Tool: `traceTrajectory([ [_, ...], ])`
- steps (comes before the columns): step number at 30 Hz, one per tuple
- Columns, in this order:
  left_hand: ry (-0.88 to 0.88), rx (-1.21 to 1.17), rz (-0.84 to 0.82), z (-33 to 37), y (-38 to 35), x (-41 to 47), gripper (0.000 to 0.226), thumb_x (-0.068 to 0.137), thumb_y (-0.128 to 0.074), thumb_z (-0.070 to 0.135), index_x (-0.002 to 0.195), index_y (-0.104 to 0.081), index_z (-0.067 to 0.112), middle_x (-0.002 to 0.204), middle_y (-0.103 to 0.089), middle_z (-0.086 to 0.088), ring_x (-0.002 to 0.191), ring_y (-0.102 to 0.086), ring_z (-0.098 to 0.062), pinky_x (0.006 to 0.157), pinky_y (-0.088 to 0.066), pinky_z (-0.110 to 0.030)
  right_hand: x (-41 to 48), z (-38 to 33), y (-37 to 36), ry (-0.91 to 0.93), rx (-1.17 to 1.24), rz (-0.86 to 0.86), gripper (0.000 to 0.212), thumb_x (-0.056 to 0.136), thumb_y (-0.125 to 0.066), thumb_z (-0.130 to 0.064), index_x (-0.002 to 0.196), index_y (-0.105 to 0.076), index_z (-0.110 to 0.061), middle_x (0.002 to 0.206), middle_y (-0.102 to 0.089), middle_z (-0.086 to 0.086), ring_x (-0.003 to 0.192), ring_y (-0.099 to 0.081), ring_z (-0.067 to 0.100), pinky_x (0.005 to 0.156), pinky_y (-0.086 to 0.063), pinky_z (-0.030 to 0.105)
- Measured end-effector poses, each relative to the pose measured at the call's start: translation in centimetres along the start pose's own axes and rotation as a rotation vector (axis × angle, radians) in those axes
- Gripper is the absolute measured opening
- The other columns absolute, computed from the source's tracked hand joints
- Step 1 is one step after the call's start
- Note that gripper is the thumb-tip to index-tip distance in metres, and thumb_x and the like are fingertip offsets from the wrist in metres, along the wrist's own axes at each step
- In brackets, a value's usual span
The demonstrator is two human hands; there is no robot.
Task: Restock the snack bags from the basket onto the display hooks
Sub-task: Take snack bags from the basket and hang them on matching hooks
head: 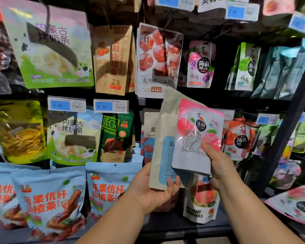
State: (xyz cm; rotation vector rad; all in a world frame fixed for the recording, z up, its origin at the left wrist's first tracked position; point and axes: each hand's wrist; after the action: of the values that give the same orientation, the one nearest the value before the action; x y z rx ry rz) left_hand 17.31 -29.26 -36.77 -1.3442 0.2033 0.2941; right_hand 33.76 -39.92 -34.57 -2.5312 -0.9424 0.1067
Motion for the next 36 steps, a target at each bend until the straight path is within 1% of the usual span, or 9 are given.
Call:
traceTrajectory([
  [5, -0.049, -0.023, 0.018, -0.2, -0.8, -0.2, 0.027, 0.066, -0.067, 0.014, 0.087, -0.068, -0.004, 0.084, -0.054, -0.016, 0.076, -0.050, -0.025, 0.042, -0.046, -0.020, -0.4, -0.3, -0.6, 0.009, 0.035, -0.041, 0.039, 0.078, -0.066, -0.026, 0.110, -0.068, -0.003, 0.097, -0.076, 0.016, 0.080, -0.075, 0.026, 0.062, -0.062, 0.037],
  [11, -0.080, -0.001, 0.033, -0.3, -1.2, -0.5, 0.024, 0.063, -0.068, 0.010, 0.083, -0.066, -0.003, 0.081, -0.056, -0.014, 0.072, -0.051, -0.025, 0.042, -0.047, -0.023, -1.1, -0.8, -1.1, 0.042, -0.011, -0.061, 0.037, 0.078, -0.066, -0.028, 0.108, -0.069, -0.006, 0.102, -0.075, 0.015, 0.086, -0.074, 0.027, 0.075, -0.060, 0.045],
  [14, -0.095, 0.033, 0.025, -0.2, -1.4, -0.6, 0.030, 0.056, -0.071, 0.007, 0.084, -0.066, -0.004, 0.082, -0.058, -0.014, 0.071, -0.052, -0.025, 0.046, -0.051, -0.026, -1.3, -1.1, -1.3, 0.036, 0.000, -0.081, 0.036, 0.079, -0.065, -0.028, 0.108, -0.069, -0.006, 0.101, -0.075, 0.015, 0.086, -0.074, 0.028, 0.073, -0.062, 0.042],
  [18, -0.127, 0.072, 0.024, -0.4, -1.7, -0.6, 0.024, 0.068, -0.069, 0.012, 0.088, -0.067, -0.001, 0.087, -0.061, -0.013, 0.065, -0.055, -0.025, 0.046, -0.050, -0.024, -1.4, -1.5, -1.5, 0.015, 0.055, -0.079, 0.039, 0.079, -0.065, -0.027, 0.110, -0.069, -0.004, 0.098, -0.076, 0.014, 0.083, -0.075, 0.026, 0.067, -0.062, 0.039],
  [20, -0.156, 0.084, 0.029, -0.6, -1.8, -0.6, 0.025, 0.071, -0.069, 0.013, 0.093, -0.067, 0.001, 0.094, -0.060, -0.013, 0.067, -0.053, -0.023, 0.044, -0.049, -0.023, -1.5, -1.8, -1.5, -0.008, 0.105, -0.086, 0.035, 0.076, -0.065, -0.026, 0.102, -0.073, -0.005, 0.093, -0.076, 0.013, 0.078, -0.075, 0.025, 0.062, -0.062, 0.038],
  [23, -0.231, 0.081, 0.034, -1.0, -2.0, -0.5, 0.035, 0.074, -0.070, 0.014, 0.108, -0.067, 0.008, 0.099, -0.061, -0.010, 0.072, -0.051, -0.020, 0.043, -0.048, -0.022, -1.8, -2.3, -1.4, -0.029, 0.187, -0.099, 0.020, 0.074, -0.065, -0.025, 0.074, -0.081, -0.011, 0.084, -0.077, 0.009, 0.071, -0.075, 0.022, 0.055, -0.060, 0.036],
  [27, -0.392, 0.165, 0.020, -1.6, -2.4, -0.4, 0.049, 0.066, -0.071, 0.013, 0.115, -0.064, 0.019, 0.081, -0.071, -0.006, 0.062, -0.053, -0.016, 0.043, -0.045, -0.019, -2.1, -3.2, -1.6, -0.016, 0.264, -0.122, 0.018, 0.075, -0.066, -0.025, 0.074, -0.082, -0.015, 0.090, -0.077, 0.008, 0.075, -0.075, 0.023, 0.070, -0.060, 0.050],
  [31, -0.550, 0.288, 0.037, -2.0, -2.6, -0.2, 0.059, 0.063, -0.072, 0.014, 0.119, -0.060, 0.027, 0.089, -0.073, -0.003, 0.070, -0.055, -0.016, 0.043, -0.043, -0.019, -2.6, -4.6, -2.0, 0.019, 0.319, -0.131, 0.020, 0.082, -0.065, -0.028, 0.085, -0.081, -0.017, 0.100, -0.076, 0.009, 0.080, -0.075, 0.023, 0.072, -0.058, 0.051],
  [36, -0.750, 0.419, 0.112, -2.7, -2.3, 0.3, 0.061, 0.064, -0.078, 0.014, 0.118, -0.058, 0.033, 0.096, -0.069, 0.017, 0.074, -0.060, -0.015, 0.056, -0.044, -0.024, -4.3, -6.9, -2.7, 0.156, 0.377, -0.190, 0.030, 0.086, -0.057, -0.024, 0.067, -0.081, -0.024, 0.088, -0.078, 0.001, 0.077, -0.075, 0.016, 0.078, -0.058, 0.048],
])
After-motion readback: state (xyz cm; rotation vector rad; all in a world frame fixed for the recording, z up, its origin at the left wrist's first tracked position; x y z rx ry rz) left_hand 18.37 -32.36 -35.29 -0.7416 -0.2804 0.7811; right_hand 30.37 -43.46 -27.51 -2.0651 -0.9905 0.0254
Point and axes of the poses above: each hand's wrist, its own x-axis towards the middle knuckle, its own y-axis out of the back of the hand, z = x × y
